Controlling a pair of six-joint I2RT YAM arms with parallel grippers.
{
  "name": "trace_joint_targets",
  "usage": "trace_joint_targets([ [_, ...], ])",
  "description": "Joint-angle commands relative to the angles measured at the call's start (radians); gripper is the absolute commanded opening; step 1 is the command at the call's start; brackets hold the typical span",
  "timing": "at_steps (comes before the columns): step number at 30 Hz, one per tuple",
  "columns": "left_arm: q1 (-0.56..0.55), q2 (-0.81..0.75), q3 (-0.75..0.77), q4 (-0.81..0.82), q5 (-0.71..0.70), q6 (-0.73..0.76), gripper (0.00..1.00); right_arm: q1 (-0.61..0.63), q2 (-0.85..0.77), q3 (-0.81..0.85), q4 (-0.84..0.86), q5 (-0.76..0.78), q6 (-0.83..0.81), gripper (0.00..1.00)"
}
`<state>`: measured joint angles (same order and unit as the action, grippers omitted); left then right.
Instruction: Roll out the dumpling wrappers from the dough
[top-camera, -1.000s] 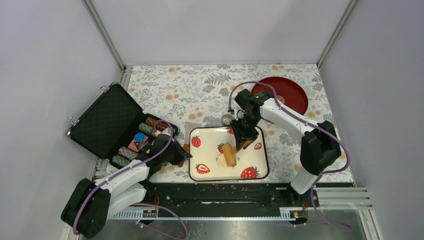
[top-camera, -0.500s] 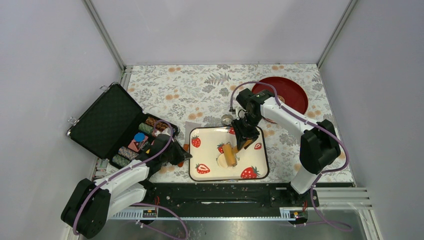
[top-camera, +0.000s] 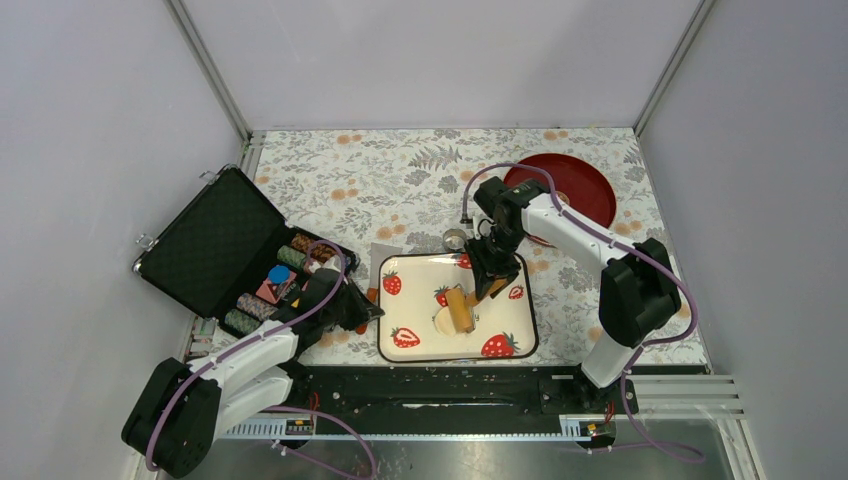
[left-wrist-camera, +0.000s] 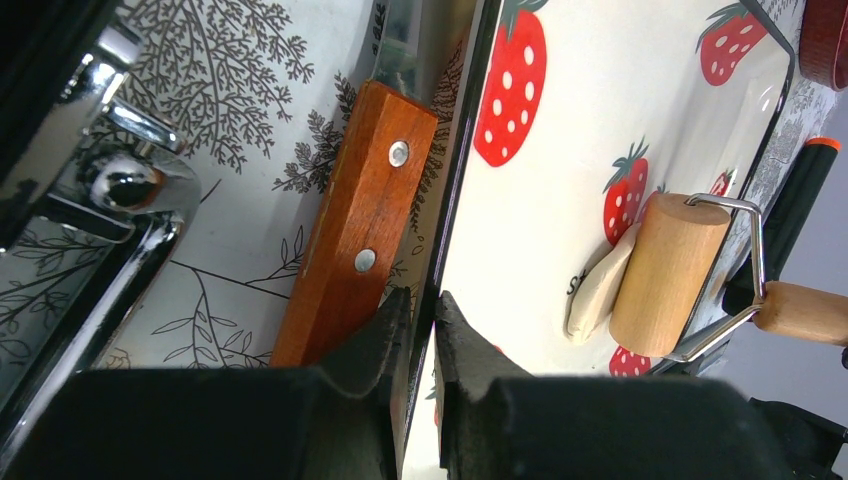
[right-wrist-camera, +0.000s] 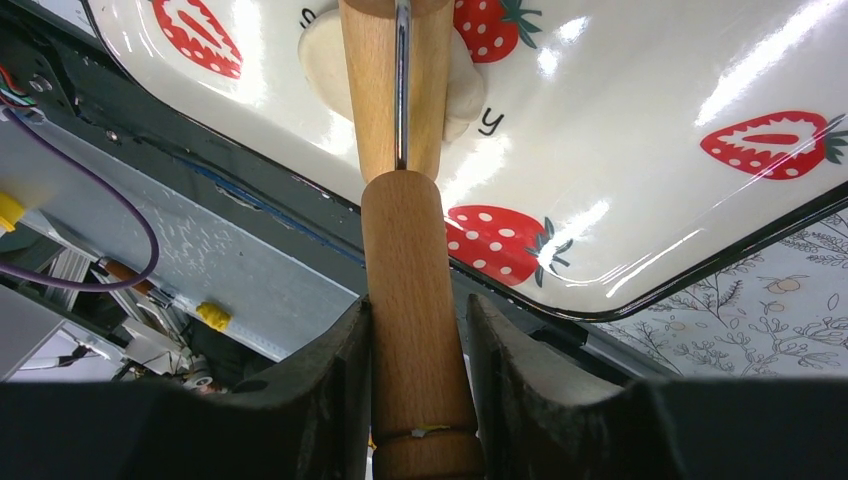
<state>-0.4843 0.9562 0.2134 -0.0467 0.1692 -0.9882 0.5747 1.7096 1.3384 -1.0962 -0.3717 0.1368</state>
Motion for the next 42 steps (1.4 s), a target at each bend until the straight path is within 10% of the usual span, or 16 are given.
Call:
trace_joint_targets([
  [1,0.014,-0.012,-0.020,-0.026,-0.050,-0.003,0.00,-0.048,0.084,-0.079,-0.108,0.555,-0.042,0.00],
  [42,0.021,-0.025,-0.031,-0.018,-0.043,-0.006,0.00,-0.138,0.084,-0.049,-0.126,0.591,-0.046,0.00],
])
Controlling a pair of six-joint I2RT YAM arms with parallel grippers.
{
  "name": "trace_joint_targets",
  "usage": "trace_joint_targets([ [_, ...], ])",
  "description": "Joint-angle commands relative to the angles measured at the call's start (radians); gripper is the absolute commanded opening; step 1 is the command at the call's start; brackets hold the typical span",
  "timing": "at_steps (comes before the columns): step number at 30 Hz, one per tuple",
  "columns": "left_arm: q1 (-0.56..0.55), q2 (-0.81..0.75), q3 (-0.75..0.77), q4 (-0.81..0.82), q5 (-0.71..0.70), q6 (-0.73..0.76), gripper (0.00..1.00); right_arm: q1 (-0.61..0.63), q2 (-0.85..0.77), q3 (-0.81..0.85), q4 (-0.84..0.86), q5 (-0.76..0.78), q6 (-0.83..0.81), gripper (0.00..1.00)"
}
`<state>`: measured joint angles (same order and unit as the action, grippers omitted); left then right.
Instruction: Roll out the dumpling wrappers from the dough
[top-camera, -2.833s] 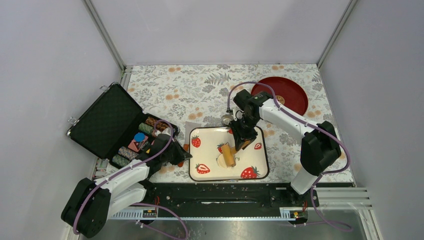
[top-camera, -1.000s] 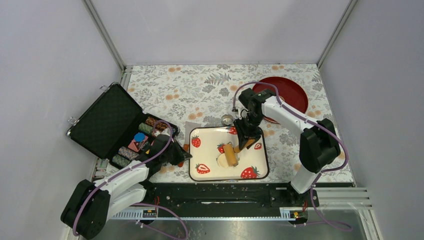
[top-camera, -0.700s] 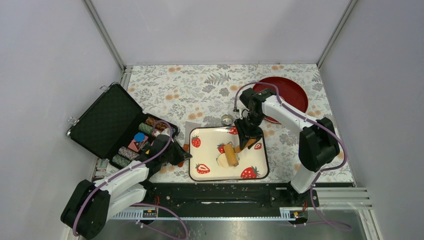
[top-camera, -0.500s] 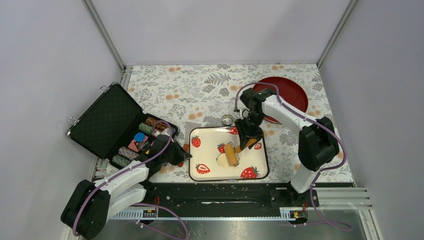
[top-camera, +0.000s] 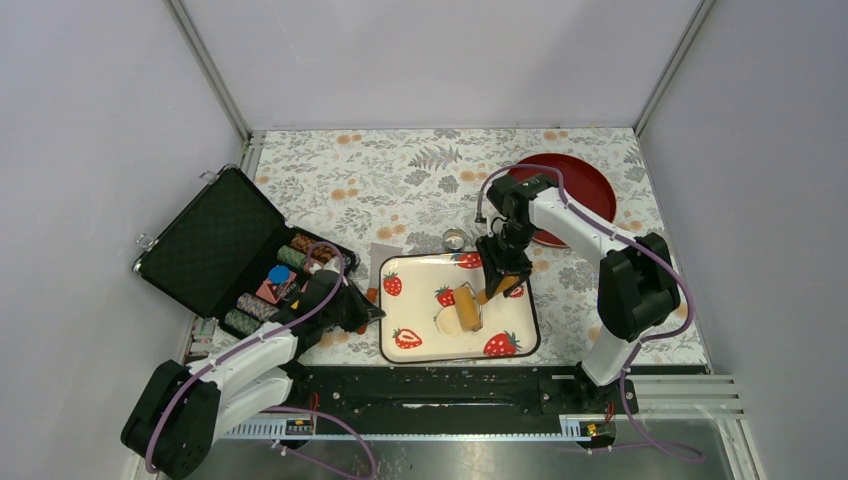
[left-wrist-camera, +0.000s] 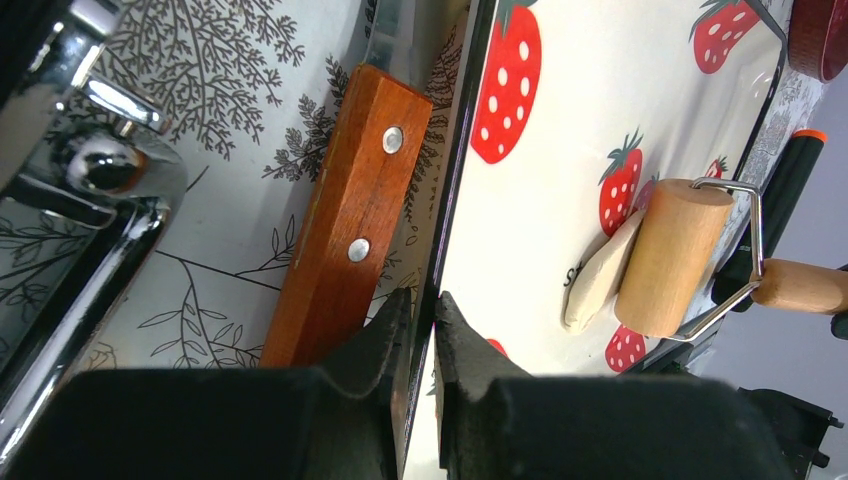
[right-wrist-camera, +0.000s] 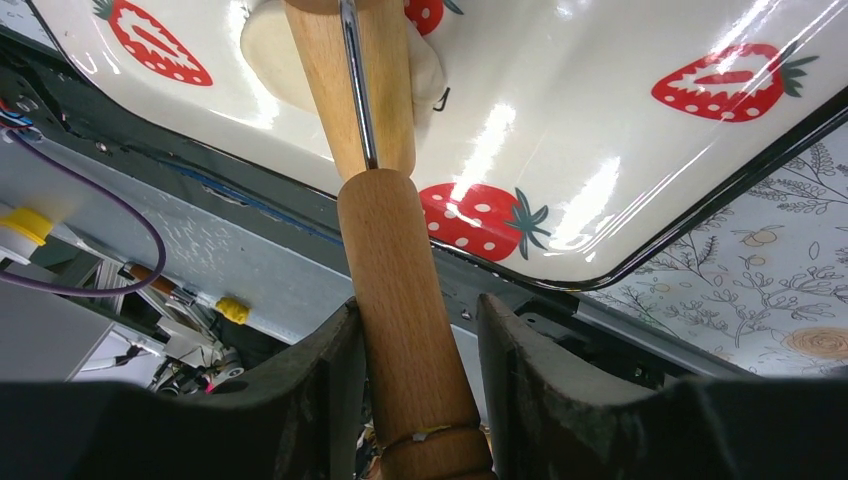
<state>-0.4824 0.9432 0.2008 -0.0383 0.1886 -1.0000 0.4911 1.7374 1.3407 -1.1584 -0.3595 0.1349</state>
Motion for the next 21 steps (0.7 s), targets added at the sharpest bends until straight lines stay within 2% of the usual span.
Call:
trace_joint_targets([
  [1,0.020,-0.013,-0.018,-0.027,-0.063,0.006,0.00,-0.055,0.056,-0.050,-0.065,0.579,-0.044,0.00],
  [21,0.022,-0.015,-0.023,-0.022,-0.060,0.003,0.00,-0.057,0.078,-0.059,-0.076,0.619,-0.032,0.00],
])
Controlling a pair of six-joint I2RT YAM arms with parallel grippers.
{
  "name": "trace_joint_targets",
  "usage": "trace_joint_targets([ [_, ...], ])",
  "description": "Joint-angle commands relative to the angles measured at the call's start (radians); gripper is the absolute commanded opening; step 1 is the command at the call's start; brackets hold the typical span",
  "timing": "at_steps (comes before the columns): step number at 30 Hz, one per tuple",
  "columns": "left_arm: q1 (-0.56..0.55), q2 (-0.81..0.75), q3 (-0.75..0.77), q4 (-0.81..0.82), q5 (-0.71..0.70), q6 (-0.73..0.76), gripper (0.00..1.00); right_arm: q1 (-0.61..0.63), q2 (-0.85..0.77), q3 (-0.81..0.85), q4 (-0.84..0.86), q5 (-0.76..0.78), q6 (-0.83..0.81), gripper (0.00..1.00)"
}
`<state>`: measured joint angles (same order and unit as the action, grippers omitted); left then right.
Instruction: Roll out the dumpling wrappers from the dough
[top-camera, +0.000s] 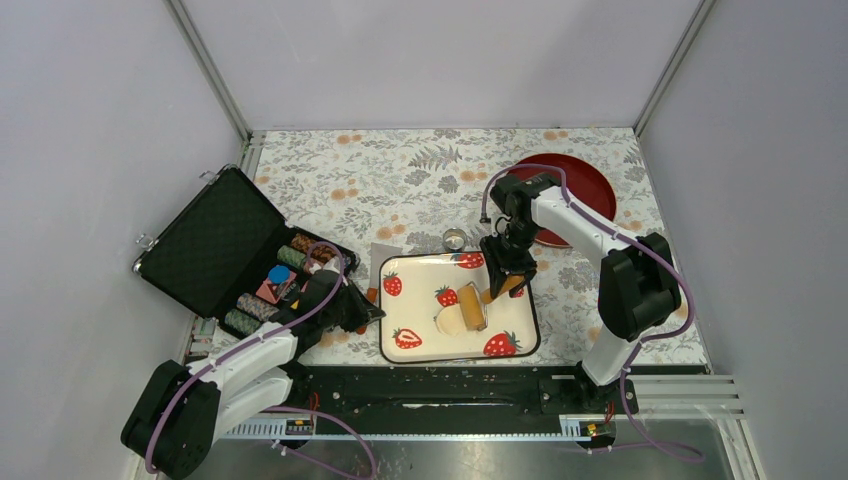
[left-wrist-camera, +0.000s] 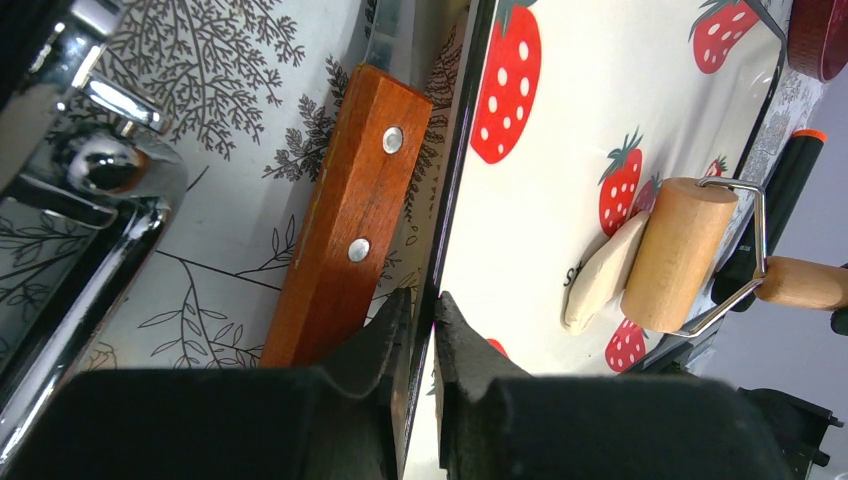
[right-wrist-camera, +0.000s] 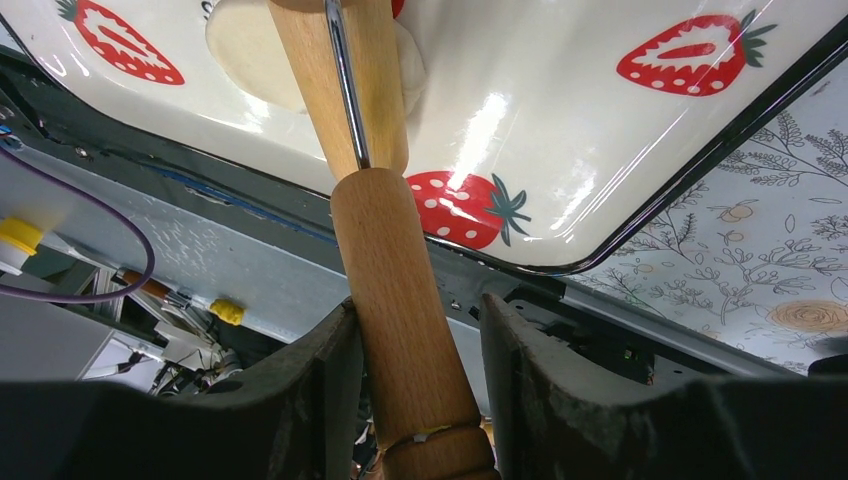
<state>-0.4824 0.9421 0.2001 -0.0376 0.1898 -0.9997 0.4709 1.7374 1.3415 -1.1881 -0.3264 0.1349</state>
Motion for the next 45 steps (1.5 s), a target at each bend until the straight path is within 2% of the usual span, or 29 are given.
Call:
trace_joint_targets([
  [1,0.023,-0.014,-0.022,-0.022,-0.060,0.005,0.00,-0.038,0.078,-0.059,-0.047,0.586,-0.033,0.00],
  [20,0.026,-0.016,-0.025,-0.018,-0.058,0.004,0.00,-0.056,0.060,-0.027,-0.062,0.560,-0.030,0.00],
  [30,0.025,-0.016,-0.025,-0.017,-0.058,0.003,0.00,-0.050,-0.010,0.038,-0.070,0.431,-0.041,0.00],
  [39,0.027,-0.014,-0.025,-0.017,-0.057,0.004,0.00,0.053,-0.084,0.148,-0.088,0.390,-0.022,0.00],
  [45,0.025,-0.015,-0.025,-0.017,-0.057,0.003,0.00,0.137,-0.134,0.183,-0.016,0.418,0.136,0.00],
])
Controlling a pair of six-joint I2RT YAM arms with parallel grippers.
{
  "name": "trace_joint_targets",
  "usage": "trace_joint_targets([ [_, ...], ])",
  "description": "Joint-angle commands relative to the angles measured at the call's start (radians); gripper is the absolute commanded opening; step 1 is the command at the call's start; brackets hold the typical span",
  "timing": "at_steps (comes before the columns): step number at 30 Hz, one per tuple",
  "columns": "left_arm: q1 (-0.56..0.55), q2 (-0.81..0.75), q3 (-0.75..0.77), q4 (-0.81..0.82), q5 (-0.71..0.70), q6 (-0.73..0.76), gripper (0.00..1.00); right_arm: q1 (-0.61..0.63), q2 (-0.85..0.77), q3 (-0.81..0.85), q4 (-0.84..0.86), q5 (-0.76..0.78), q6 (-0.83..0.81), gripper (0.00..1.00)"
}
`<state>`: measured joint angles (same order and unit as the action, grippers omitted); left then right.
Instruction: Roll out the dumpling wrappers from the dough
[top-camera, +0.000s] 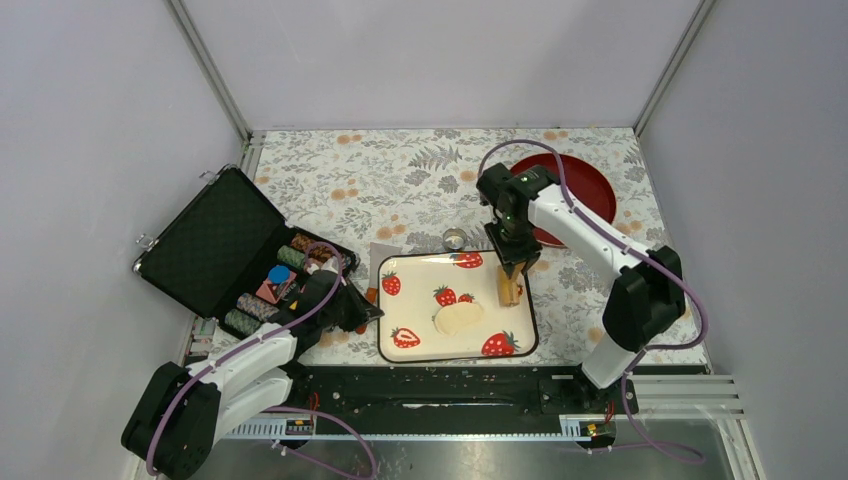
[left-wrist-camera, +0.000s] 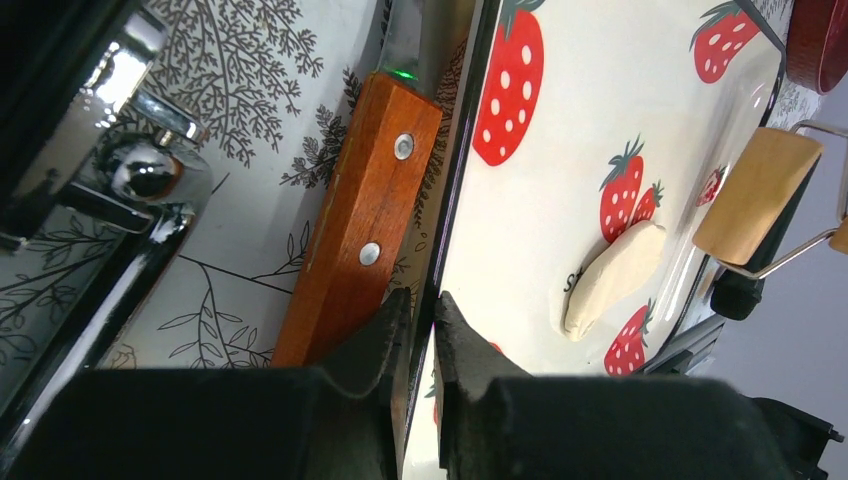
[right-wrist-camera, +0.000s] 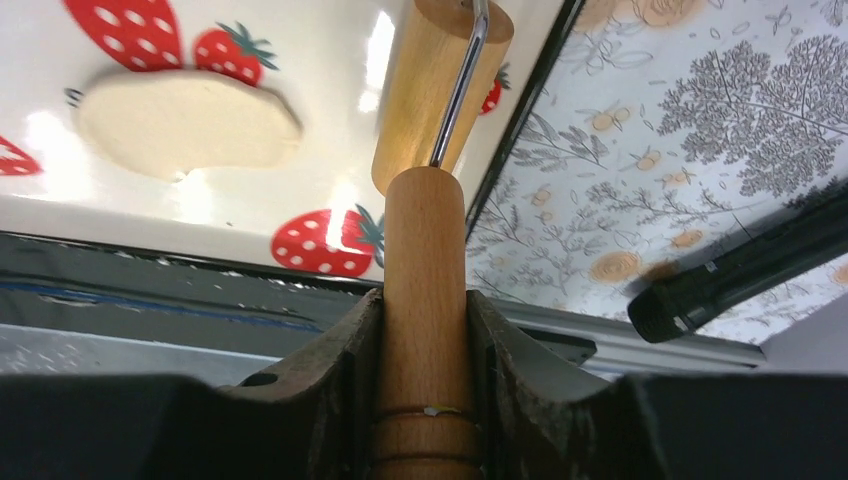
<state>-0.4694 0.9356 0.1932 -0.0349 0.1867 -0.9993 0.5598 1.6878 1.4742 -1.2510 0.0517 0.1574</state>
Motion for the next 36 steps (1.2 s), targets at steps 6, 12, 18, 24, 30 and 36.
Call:
trace_joint_targets([
  [6,0.013,-0.008,-0.018,-0.021,-0.054,0.004,0.00,0.096,-0.166,0.033,0.158,-0.016,0.257,0.00],
  [12,0.014,-0.010,-0.018,-0.023,-0.055,0.003,0.00,0.105,-0.285,-0.067,0.322,-0.105,0.422,0.00],
  [18,0.014,-0.010,-0.016,-0.023,-0.054,0.005,0.00,0.115,-0.387,-0.248,0.488,-0.190,0.591,0.00],
  [24,0.015,-0.012,-0.017,-0.024,-0.053,0.005,0.00,0.116,-0.460,-0.394,0.589,-0.250,0.721,0.00],
  [30,0.014,-0.013,-0.018,-0.023,-0.055,0.003,0.00,0.116,-0.560,-0.530,0.653,-0.247,0.869,0.00],
  [36,0.014,-0.013,-0.017,-0.024,-0.055,0.004,0.00,0.117,-0.612,-0.615,0.689,-0.255,0.932,0.00],
])
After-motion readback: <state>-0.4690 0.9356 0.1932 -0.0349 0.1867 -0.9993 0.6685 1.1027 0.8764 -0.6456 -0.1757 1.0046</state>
